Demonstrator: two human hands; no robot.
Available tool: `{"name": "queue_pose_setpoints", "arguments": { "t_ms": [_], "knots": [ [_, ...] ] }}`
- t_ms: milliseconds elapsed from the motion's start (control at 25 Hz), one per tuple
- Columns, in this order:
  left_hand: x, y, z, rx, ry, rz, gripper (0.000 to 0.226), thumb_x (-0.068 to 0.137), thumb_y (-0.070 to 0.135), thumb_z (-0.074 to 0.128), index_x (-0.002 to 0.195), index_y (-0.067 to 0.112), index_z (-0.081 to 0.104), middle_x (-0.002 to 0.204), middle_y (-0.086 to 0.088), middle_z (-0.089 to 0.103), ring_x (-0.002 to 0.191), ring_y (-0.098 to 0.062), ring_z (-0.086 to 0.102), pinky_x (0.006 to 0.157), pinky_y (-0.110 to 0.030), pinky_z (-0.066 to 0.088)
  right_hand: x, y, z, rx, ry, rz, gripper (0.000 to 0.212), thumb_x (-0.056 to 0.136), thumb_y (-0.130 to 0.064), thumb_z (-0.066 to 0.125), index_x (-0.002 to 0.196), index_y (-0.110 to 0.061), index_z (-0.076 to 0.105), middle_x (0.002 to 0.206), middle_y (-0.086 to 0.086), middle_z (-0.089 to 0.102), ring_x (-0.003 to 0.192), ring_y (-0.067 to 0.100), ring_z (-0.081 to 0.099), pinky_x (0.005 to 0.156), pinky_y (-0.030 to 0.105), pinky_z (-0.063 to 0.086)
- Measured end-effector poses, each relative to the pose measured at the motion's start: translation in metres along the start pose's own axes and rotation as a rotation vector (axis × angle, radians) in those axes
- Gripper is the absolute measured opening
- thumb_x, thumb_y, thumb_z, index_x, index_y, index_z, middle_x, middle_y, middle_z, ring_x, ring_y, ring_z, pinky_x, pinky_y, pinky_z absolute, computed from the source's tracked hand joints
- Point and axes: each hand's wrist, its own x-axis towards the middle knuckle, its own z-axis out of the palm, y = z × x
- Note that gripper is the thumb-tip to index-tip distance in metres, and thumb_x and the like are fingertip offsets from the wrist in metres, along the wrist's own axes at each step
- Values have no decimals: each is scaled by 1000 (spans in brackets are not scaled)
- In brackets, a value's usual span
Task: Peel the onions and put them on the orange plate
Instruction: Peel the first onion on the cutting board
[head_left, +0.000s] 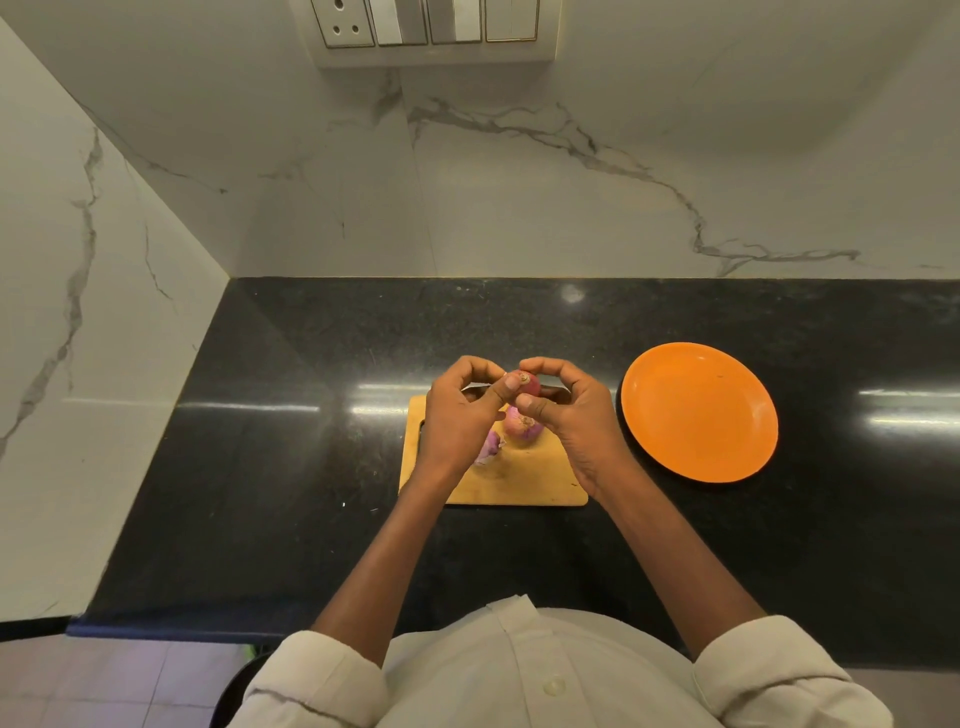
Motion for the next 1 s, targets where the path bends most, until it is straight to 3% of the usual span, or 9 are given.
{"name": "queue_pose_setpoints", "arguments": {
  "t_ms": [200, 360, 440, 680, 840, 1000],
  "knots": [
    [-1, 4, 6, -35, 12, -44, 9, 104, 10, 66, 101, 3, 72, 100, -11, 77, 95, -20, 79, 81, -36, 67, 1, 4, -1, -47, 32, -23, 42, 84, 1, 83, 115, -27, 74, 122, -5, 74, 117, 17, 71, 92, 35, 62],
    [-4, 1, 0, -185, 36, -88, 10, 107, 9, 61, 107, 1, 68, 107, -19, 77, 102, -30, 78, 88, -39, 66, -1, 5, -5, 60, 26, -1, 40, 87, 1, 80, 120, -22, 73, 124, 0, 75, 119, 22, 71, 98, 51, 61],
    [-6, 0, -1, -199, 29, -76, 8, 105, 7, 64, 110, 3, 68, 108, -19, 76, 104, -32, 77, 88, -41, 66, -2, 5, -6, 72, 23, 2, 40, 88, 1, 79, 121, -22, 74, 125, -1, 75, 119, 21, 71, 100, 53, 60],
    [-13, 1, -8, 43, -29, 100, 15, 97, 16, 77, 112, 14, 79, 102, 1, 79, 99, -20, 77, 90, -40, 65, -5, 4, -6, 35, -45, -65, 39, 97, 3, 68, 129, -18, 72, 129, 0, 74, 125, 18, 68, 104, 45, 58],
    [-14, 3, -12, 268, -18, 248, 19, 95, 18, 81, 114, 15, 80, 104, 5, 80, 97, -11, 77, 87, -37, 65, -9, -1, -7, 28, -73, -62, 35, 95, -2, 73, 127, -19, 74, 128, 0, 74, 120, 22, 71, 96, 44, 62],
    [-12, 11, -10, 426, -16, 275, 11, 94, 19, 80, 105, 16, 82, 93, 7, 80, 87, -8, 76, 81, -37, 65, -13, -9, -4, -84, -48, -94, 39, 94, 5, 70, 125, -18, 75, 121, -2, 77, 110, 9, 74, 82, 22, 61]
  ]
}}
